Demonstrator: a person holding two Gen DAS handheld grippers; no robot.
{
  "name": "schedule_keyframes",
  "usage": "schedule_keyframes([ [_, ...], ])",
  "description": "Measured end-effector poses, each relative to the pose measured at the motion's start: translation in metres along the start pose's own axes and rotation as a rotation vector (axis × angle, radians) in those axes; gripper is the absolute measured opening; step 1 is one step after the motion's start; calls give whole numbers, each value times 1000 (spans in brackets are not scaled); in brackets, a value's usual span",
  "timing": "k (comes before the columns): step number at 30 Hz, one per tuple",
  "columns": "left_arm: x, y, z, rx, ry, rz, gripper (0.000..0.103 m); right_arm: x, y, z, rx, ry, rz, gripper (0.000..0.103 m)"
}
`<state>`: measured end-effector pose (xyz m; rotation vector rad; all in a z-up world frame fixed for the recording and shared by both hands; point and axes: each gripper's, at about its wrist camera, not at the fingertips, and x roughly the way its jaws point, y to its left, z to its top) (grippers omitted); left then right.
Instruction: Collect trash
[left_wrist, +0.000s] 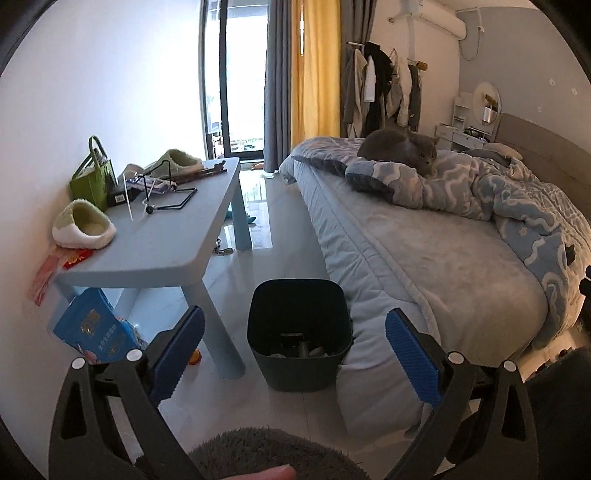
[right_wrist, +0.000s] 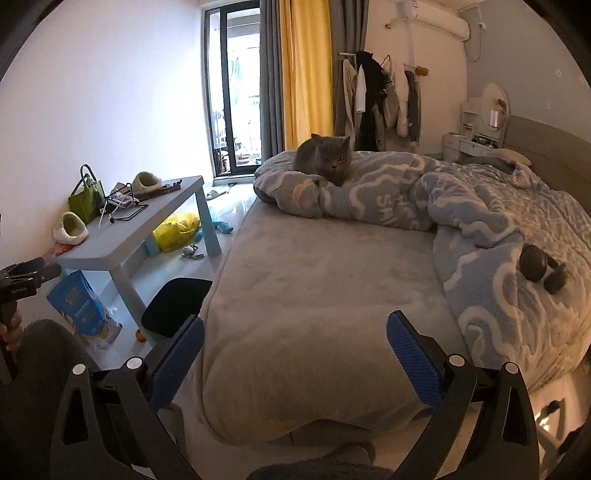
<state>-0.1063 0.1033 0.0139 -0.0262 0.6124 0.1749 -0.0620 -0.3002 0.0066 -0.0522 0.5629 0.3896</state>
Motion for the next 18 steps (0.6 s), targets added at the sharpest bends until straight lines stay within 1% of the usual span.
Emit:
schedule_keyframes([
  [5, -1, -8, -3, 39, -2, 14, 100, -6, -3, -1, 37, -27, 22, 100],
  [8, 0, -10, -5, 49, 5, 14, 100, -5, -1, -1, 24, -27, 21, 100],
  [18, 4, 0, -4, -9, 24, -3, 100, -7, 5, -1, 15, -27, 15, 100],
])
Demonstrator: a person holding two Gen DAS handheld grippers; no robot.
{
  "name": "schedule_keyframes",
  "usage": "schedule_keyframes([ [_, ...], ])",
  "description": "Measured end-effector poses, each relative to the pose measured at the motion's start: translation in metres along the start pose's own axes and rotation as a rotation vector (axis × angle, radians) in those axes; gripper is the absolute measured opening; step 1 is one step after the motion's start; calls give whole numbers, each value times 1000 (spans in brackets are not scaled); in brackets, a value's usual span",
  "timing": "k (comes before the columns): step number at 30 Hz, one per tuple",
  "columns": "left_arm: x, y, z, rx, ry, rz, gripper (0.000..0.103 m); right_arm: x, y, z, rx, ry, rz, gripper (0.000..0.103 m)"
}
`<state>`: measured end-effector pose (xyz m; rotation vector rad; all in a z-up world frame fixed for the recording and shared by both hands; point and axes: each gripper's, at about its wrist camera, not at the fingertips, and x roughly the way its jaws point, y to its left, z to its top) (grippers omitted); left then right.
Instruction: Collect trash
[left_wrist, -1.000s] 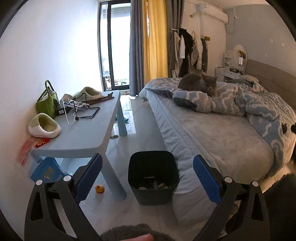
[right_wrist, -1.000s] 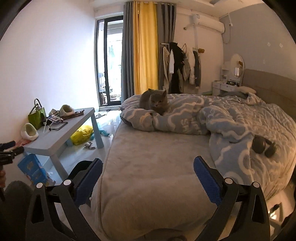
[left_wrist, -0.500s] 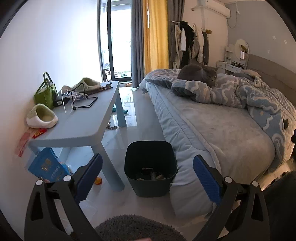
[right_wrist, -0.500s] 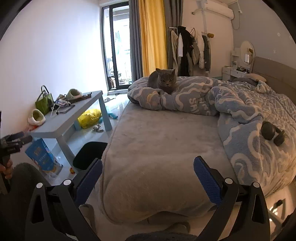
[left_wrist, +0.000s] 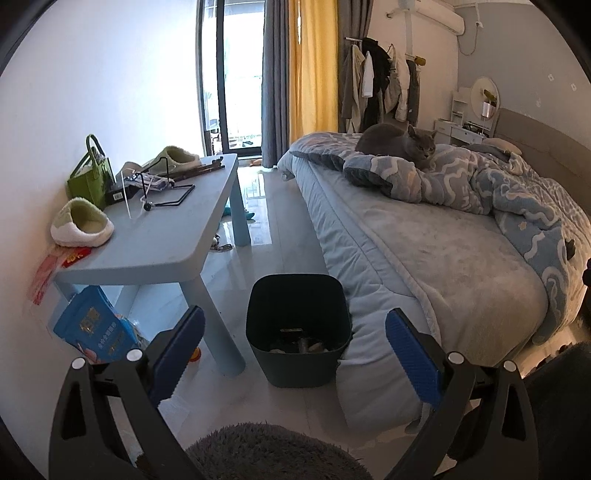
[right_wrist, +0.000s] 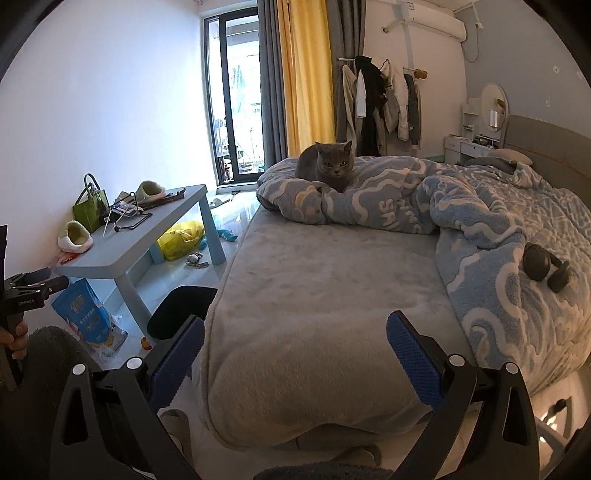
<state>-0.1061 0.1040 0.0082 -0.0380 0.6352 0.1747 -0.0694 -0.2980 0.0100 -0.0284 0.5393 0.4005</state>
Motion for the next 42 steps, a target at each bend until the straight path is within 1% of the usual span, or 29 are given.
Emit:
schedule_keyframes([
  [6, 0, 4, 1, -22, 2, -9, 100, -1, 3, 0, -7, 4, -8, 100],
  [12, -1, 4, 0, -22, 2, -4, 100, -3, 10, 0, -15, 6, -18, 100],
  [42, 0, 4, 0, -23, 10, -6, 100, -3, 10, -1, -14, 6, -19, 100],
])
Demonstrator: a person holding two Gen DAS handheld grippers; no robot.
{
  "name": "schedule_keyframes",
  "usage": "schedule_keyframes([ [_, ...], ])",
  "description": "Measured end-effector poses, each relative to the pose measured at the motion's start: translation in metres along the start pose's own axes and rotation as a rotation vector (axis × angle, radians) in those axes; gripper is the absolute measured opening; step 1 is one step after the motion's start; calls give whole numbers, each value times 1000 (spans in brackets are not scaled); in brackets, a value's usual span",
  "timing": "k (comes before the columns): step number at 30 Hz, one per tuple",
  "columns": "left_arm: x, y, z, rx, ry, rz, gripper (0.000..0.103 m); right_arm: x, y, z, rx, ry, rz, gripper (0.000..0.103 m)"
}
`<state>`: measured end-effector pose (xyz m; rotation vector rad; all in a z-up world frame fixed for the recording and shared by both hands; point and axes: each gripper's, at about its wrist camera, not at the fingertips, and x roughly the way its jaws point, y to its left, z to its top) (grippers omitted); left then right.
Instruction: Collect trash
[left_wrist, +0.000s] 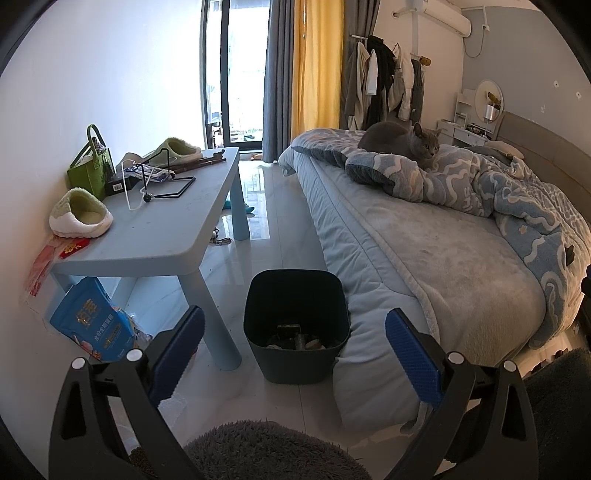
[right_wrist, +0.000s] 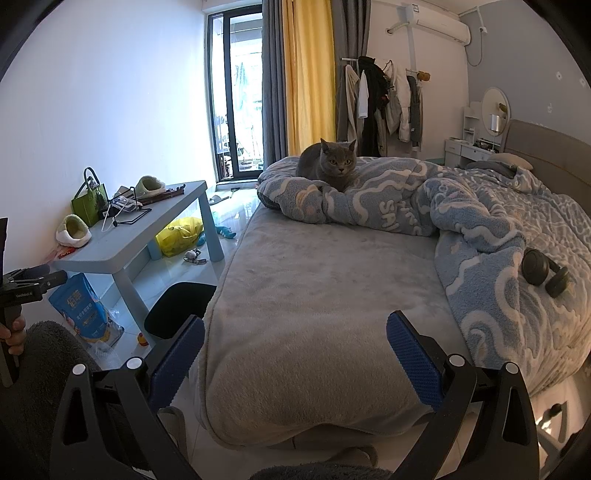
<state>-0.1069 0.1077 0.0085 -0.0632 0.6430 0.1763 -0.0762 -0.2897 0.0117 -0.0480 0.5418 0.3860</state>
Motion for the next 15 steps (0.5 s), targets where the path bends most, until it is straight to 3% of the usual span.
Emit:
schedule_keyframes([
  [15, 1, 1, 0, 0, 2, -2, 100, -1, 2, 0, 0, 1, -1, 100],
])
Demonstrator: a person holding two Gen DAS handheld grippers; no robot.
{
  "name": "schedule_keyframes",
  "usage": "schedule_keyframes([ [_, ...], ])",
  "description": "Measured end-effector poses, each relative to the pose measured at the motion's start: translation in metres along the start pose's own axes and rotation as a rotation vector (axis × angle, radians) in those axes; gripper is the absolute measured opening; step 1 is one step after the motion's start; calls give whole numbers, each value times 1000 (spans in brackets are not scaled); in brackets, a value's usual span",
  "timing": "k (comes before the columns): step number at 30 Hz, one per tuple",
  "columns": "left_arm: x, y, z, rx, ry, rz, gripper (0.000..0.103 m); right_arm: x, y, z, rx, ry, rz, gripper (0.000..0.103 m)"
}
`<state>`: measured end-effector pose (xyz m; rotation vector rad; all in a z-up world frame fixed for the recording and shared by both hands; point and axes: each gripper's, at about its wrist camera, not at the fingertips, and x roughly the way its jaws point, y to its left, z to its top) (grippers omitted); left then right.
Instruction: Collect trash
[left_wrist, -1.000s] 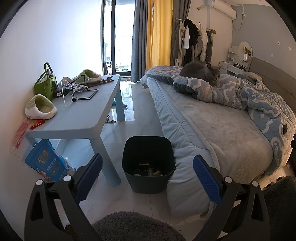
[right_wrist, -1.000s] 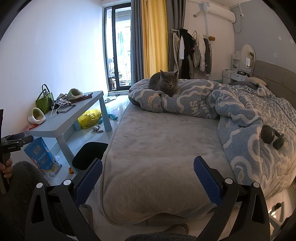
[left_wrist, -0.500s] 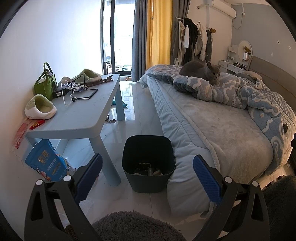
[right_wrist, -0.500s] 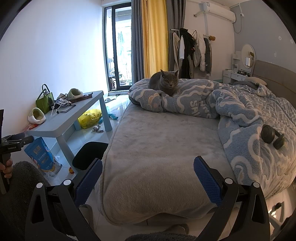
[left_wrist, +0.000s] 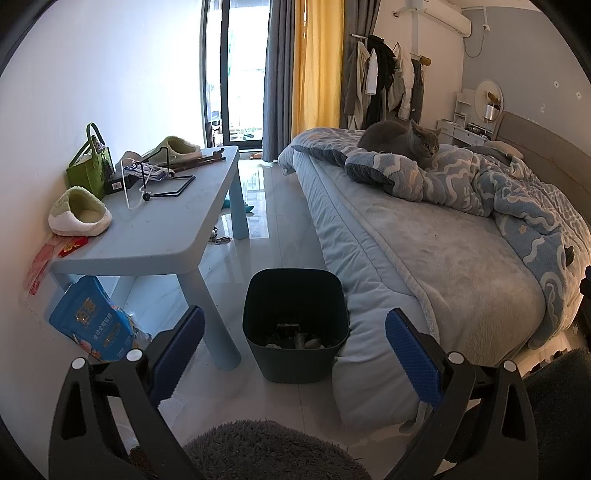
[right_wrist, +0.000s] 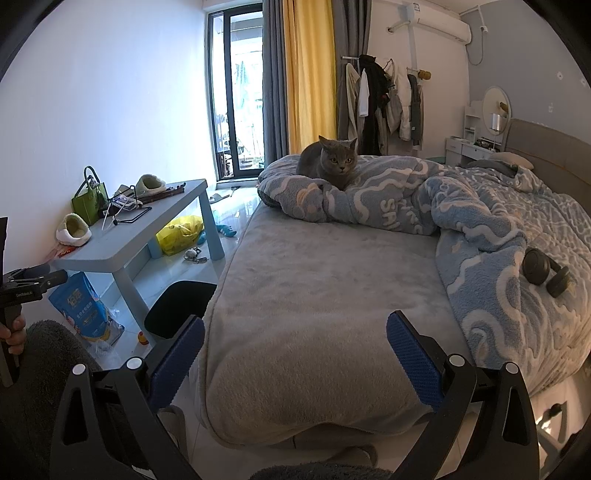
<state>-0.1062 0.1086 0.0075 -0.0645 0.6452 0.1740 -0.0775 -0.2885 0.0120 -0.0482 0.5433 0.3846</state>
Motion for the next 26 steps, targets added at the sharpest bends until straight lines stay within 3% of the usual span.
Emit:
schedule_keyframes([
  [26, 1, 1, -4, 1, 6, 1, 100, 0, 1, 0, 2, -1, -1, 100],
])
